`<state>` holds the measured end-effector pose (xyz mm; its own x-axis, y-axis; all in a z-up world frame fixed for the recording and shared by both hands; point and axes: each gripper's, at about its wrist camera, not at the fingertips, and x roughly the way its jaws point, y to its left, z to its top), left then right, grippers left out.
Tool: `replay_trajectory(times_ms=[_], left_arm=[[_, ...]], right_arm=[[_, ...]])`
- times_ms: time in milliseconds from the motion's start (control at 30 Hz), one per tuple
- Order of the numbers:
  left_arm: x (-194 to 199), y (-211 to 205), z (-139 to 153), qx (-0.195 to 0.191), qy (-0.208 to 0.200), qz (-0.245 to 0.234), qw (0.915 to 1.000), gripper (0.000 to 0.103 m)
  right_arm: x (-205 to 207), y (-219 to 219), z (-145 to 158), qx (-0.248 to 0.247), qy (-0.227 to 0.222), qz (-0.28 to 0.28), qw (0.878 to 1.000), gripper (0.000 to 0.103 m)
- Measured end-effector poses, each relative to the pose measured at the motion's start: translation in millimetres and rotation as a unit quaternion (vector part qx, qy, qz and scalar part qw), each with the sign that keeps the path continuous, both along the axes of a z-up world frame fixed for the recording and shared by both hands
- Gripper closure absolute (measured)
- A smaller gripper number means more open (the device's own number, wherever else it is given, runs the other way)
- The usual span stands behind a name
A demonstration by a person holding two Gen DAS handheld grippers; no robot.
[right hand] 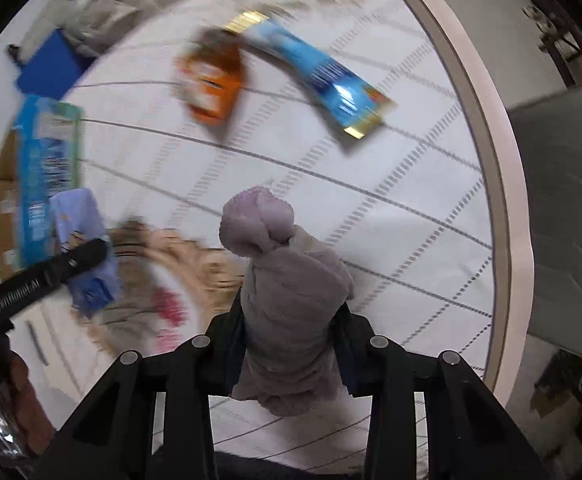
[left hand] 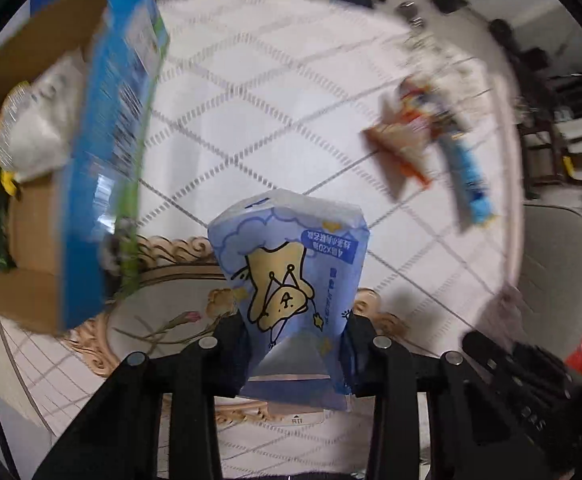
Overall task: Organize soft objects
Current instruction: 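Carry the tissue pack and sock into the box and open both tools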
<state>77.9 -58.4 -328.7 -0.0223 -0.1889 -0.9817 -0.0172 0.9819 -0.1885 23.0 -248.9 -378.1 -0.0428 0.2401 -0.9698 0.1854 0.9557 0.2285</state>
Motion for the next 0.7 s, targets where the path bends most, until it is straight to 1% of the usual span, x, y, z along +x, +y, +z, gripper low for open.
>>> replay_trajectory(times_ms=[33, 67, 100, 133, 167, 200, 233, 267, 300, 333, 367, 400, 433, 467, 500, 533, 567, 600, 633, 700], left_arm=[[18, 10, 15, -0.005, -0.008, -0.001, 1.0000, 0.070], [21, 25, 34, -0.010, -0.019, -0.002, 0.9998, 0.070], [34, 51, 47, -0.015, -0.028, -0.002, 0.9995, 0.070], [34, 58, 60, -0.015, -0.035, -0.001, 0.9993, 0.070], [34, 71, 67, -0.012, -0.042, -0.002, 0.9990, 0.070], [36, 90, 78, -0.004, -0.048, -0.003, 0.9988, 0.070], [37, 111, 87, 0.008, -0.053, -0.002, 0.9986, 0.070], [39, 129, 85, 0.018, -0.057, 0.000, 0.9982, 0.070], [40, 143, 83, 0.031, -0.059, -0.001, 0.9977, 0.070], [43, 167, 84, 0.048, -0.057, -0.001, 0.9972, 0.070], [45, 180, 77, 0.057, -0.052, 0.003, 0.9970, 0.070], [48, 197, 75, 0.062, -0.045, 0.007, 0.9970, 0.070], [52, 215, 65, 0.068, -0.032, 0.008, 0.9971, 0.070], [59, 234, 52, 0.071, -0.014, 0.014, 0.9973, 0.070], [63, 244, 40, 0.072, -0.003, 0.018, 0.9973, 0.070], [72, 261, 24, 0.067, 0.020, 0.023, 0.9973, 0.070], [77, 279, 18, 0.063, 0.034, 0.030, 0.9970, 0.070], [83, 284, 7, 0.058, 0.045, 0.032, 0.9968, 0.070], [90, 294, -8, 0.045, 0.063, 0.033, 0.9965, 0.070], [96, 306, -21, 0.035, 0.078, 0.033, 0.9958, 0.069]], right_arm=[[1, 11, 15, 0.011, -0.012, 0.006, 1.000, 0.063], [4, 22, 28, 0.021, -0.023, 0.012, 0.999, 0.063], [17, 20, 44, 0.029, -0.031, 0.019, 0.999, 0.063], [23, 32, 65, 0.044, -0.045, 0.032, 0.998, 0.063], [26, 46, 75, 0.053, -0.053, 0.040, 0.996, 0.063], [30, 68, 89, 0.065, -0.063, 0.054, 0.994, 0.063], [37, 83, 96, 0.071, -0.069, 0.061, 0.993, 0.063], [41, 112, 109, 0.085, -0.080, 0.079, 0.990, 0.063], [48, 129, 109, 0.091, -0.085, 0.089, 0.988, 0.063], [59, 166, 116, 0.101, -0.092, 0.109, 0.985, 0.063], [61, 179, 123, 0.105, -0.095, 0.117, 0.983, 0.063], [68, 204, 123, 0.110, -0.098, 0.127, 0.981, 0.063], [74, 227, 124, 0.116, -0.099, 0.136, 0.979, 0.063], [84, 254, 120, 0.119, -0.096, 0.144, 0.978, 0.063], [87, 266, 117, 0.119, -0.095, 0.147, 0.977, 0.063], [97, 290, 107, 0.115, -0.092, 0.154, 0.977, 0.063], [102, 303, 100, 0.110, -0.087, 0.157, 0.978, 0.063], [107, 314, 92, 0.108, -0.080, 0.158, 0.978, 0.063], [115, 331, 79, 0.104, -0.068, 0.160, 0.979, 0.063], [122, 345, 57, 0.098, -0.054, 0.160, 0.981, 0.063]])
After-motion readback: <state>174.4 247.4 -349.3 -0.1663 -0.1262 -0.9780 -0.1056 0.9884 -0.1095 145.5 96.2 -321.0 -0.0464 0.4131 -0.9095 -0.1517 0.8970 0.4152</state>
